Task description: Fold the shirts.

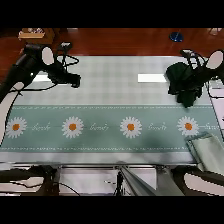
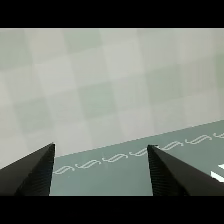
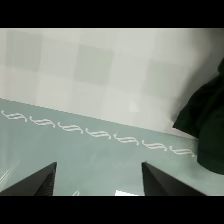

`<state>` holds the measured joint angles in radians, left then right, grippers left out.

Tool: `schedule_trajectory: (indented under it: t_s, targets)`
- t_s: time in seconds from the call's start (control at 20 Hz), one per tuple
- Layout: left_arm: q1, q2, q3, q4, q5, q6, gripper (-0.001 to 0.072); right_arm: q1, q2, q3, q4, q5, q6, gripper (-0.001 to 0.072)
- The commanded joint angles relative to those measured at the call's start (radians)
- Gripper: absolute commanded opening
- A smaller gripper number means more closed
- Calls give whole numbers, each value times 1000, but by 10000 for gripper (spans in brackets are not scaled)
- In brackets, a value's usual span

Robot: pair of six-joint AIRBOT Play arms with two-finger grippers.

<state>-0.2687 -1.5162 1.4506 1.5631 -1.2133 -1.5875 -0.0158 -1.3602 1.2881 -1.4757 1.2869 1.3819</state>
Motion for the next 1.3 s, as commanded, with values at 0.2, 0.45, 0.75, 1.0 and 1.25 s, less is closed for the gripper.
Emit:
schedule_trajectory:
  t_s: [0.2,0.45,0.75,1.0,1.25]
  targets:
    - [0,0,0,0,0,0,714,0,0,1,0,0,0,604]
    - [0,0,0,0,0,0,713,0,0,1,0,0,0,603]
    - [0,0,0,0,0,0,713,0,0,1,0,0,0,604]
    - [0,0,0,0,2,0,713,0,0,1,1,-32,0,603]
    - [0,0,0,0,2,0,714,0,0,1,21,-135,5,602]
